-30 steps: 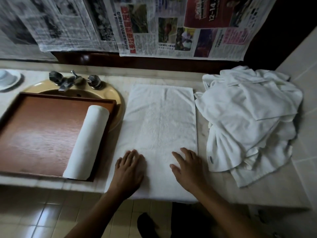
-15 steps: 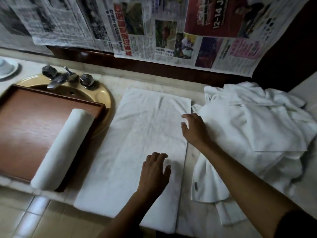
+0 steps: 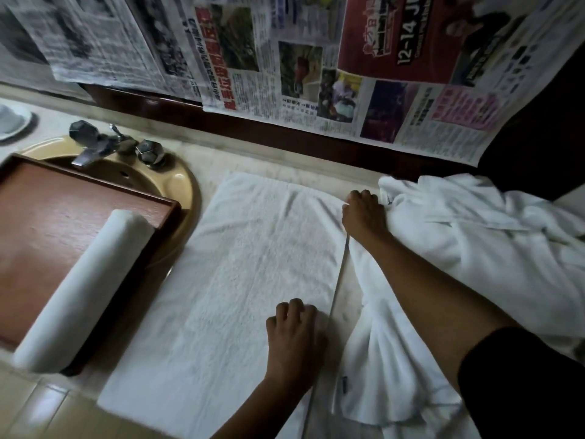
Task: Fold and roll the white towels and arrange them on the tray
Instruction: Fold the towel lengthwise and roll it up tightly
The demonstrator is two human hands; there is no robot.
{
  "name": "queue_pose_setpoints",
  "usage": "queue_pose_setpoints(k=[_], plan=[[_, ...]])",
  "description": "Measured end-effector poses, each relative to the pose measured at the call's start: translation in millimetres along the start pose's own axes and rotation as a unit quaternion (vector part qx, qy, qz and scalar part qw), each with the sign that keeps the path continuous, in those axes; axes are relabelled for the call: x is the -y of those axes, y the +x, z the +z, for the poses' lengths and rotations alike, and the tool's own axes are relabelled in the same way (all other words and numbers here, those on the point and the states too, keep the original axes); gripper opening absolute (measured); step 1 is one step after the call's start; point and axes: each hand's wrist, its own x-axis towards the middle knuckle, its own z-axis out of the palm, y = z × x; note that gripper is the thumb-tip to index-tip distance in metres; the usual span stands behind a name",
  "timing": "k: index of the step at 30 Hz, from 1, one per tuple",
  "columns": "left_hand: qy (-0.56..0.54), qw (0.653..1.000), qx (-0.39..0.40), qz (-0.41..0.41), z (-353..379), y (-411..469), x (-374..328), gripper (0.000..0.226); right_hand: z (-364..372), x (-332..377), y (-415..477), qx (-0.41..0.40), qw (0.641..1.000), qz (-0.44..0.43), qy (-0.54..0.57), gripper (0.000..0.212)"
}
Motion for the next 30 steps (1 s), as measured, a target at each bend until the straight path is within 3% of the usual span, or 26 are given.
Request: queue_pose_setpoints(k=[5, 8, 10, 13, 16, 18, 20, 24, 28, 30], plan=[[0.013, 1.000, 0.000, -0.012, 3, 1, -10, 0.032, -27, 1, 14, -0.003, 0.987, 0.034, 0.155, 0.019], [0.013, 0.999, 0.031, -0.003, 0, 4, -22, 0.020, -46, -12, 18, 0.002, 0.985, 0.047, 0.165, 0.015], [-0.023, 0.998, 0.050, -0.003, -10, 8, -29, 0.016, -53, -19, 16, 0.006, 0.987, 0.037, 0.155, 0.013], [-0.140, 0.987, 0.044, -0.067, -31, 14, -25, 0.009, -59, -19, 14, 0.031, 0.977, 0.018, 0.208, 0.010], [-0.265, 0.958, -0.001, -0.111, -63, 18, -5, 0.008, -69, -10, 14, 0.067, 0.946, 0.013, 0.316, 0.019], [-0.295, 0.947, -0.001, -0.126, -89, 19, 13, 0.016, -77, 2, 11, 0.115, 0.904, 0.021, 0.411, 0.025], [-0.323, 0.936, 0.014, -0.141, -112, 18, 37, 0.025, -81, 19, 11, 0.132, 0.887, -0.010, 0.442, 0.027], [-0.466, 0.862, 0.019, -0.196, -140, 15, 83, 0.023, -75, 58, 22, 0.086, 0.898, -0.084, 0.423, 0.012], [-0.623, 0.737, 0.034, -0.261, -151, 16, 124, 0.013, -50, 109, 42, 0.048, 0.911, -0.116, 0.394, 0.004], [-0.644, 0.713, 0.049, -0.272, -155, 18, 143, 0.013, -37, 140, 52, 0.035, 0.922, -0.119, 0.367, 0.003]])
